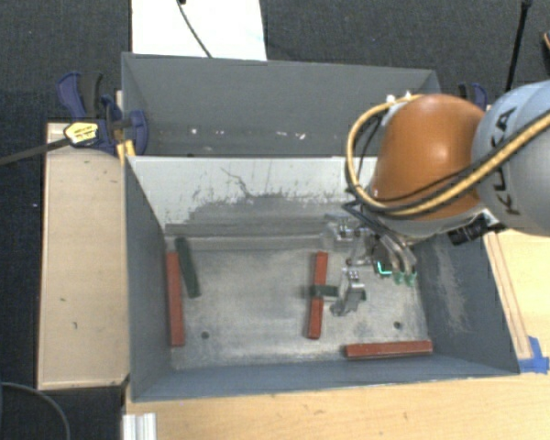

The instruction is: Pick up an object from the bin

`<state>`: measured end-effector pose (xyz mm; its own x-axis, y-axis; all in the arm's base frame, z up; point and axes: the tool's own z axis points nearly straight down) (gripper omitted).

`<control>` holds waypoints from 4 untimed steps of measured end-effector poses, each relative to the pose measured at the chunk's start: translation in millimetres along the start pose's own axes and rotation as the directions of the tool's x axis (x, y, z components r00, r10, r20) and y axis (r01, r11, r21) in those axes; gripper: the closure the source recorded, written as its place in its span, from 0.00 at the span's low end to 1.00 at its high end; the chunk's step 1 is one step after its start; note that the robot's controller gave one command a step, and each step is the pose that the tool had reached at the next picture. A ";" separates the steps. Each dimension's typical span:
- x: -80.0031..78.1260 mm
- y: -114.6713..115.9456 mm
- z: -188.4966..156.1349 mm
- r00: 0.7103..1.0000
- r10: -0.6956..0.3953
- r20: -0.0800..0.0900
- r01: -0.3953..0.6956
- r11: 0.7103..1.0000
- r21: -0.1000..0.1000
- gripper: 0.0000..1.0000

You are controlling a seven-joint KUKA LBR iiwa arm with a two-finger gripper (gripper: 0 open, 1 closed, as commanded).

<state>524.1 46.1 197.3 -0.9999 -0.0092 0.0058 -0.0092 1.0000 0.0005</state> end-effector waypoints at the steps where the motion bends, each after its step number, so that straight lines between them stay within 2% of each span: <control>1: 8.9 0.2 130.7 0.988 -0.154 -0.001 0.154 0.988 0.000 0.00; 2: 0.7 -47.7 123.4 0.854 -0.521 0.010 0.521 0.854 0.007 0.00; 3: 1.1 -45.5 123.7 0.855 -0.518 0.009 0.518 0.855 0.004 1.00; 4: 5.0 -69.8 -19.2 0.842 -0.540 0.013 0.540 0.842 0.010 1.00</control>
Offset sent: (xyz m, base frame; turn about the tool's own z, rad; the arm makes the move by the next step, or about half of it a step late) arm -0.0081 0.0000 -0.1273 -0.1543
